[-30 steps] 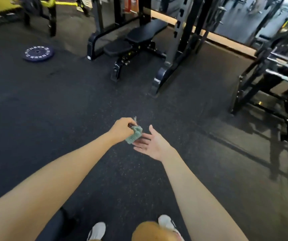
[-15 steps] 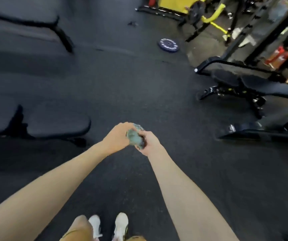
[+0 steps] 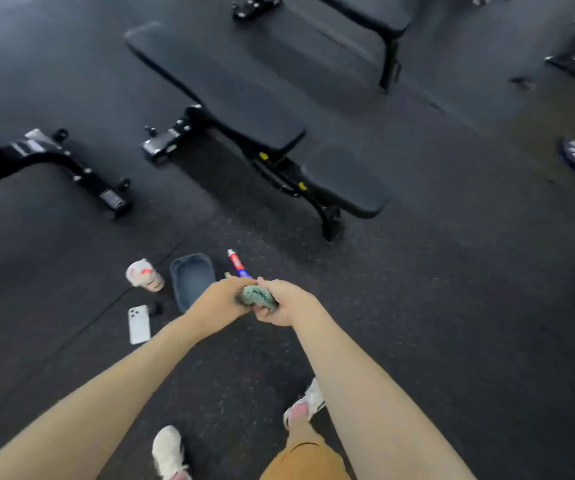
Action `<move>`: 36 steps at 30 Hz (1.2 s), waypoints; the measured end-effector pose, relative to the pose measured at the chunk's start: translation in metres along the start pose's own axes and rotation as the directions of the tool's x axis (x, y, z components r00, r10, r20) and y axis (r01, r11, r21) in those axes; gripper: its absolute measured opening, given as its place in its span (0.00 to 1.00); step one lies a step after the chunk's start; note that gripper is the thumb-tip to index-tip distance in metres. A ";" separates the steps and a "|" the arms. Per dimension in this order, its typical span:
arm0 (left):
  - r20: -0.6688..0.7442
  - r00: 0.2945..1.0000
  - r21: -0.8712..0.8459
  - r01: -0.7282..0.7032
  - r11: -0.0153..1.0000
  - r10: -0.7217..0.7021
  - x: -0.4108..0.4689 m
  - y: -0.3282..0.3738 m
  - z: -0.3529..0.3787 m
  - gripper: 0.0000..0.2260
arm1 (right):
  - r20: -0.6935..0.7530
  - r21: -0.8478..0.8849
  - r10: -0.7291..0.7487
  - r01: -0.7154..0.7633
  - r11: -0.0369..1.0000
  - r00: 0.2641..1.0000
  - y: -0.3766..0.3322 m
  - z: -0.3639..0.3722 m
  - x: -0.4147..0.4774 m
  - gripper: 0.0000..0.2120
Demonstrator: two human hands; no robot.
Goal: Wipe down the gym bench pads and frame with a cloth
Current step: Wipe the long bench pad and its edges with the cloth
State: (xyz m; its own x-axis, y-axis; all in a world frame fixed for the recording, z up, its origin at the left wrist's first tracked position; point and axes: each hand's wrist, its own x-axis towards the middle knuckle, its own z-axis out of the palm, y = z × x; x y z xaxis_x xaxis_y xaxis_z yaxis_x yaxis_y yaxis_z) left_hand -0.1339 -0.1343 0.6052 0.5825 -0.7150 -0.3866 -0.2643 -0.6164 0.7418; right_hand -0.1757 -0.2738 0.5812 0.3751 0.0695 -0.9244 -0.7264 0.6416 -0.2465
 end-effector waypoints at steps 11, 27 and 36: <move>-0.019 0.872 -0.421 0.437 0.795 -0.489 -0.112 -0.203 -0.027 0.06 | -0.004 -0.339 0.135 -0.129 0.932 0.991 0.140 0.139 0.074 0.26; 0.174 0.752 -0.739 0.527 0.419 -0.636 0.090 -0.337 0.055 0.10 | -0.096 -0.752 -0.244 0.090 0.653 0.965 0.089 0.070 0.327 0.05; 0.164 0.728 -0.517 0.638 0.571 -0.666 0.177 -0.483 0.142 0.09 | -0.186 -0.849 -0.229 -0.039 0.527 0.956 0.112 0.028 0.504 0.12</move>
State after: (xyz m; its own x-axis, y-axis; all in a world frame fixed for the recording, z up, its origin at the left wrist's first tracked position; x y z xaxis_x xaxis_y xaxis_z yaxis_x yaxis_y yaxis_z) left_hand -0.0118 -0.0102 0.1004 0.4741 -0.1642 -0.8650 0.6184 -0.6373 0.4599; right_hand -0.0515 -0.1460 0.0955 0.4170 -0.2227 -0.8812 -0.8867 -0.3126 -0.3407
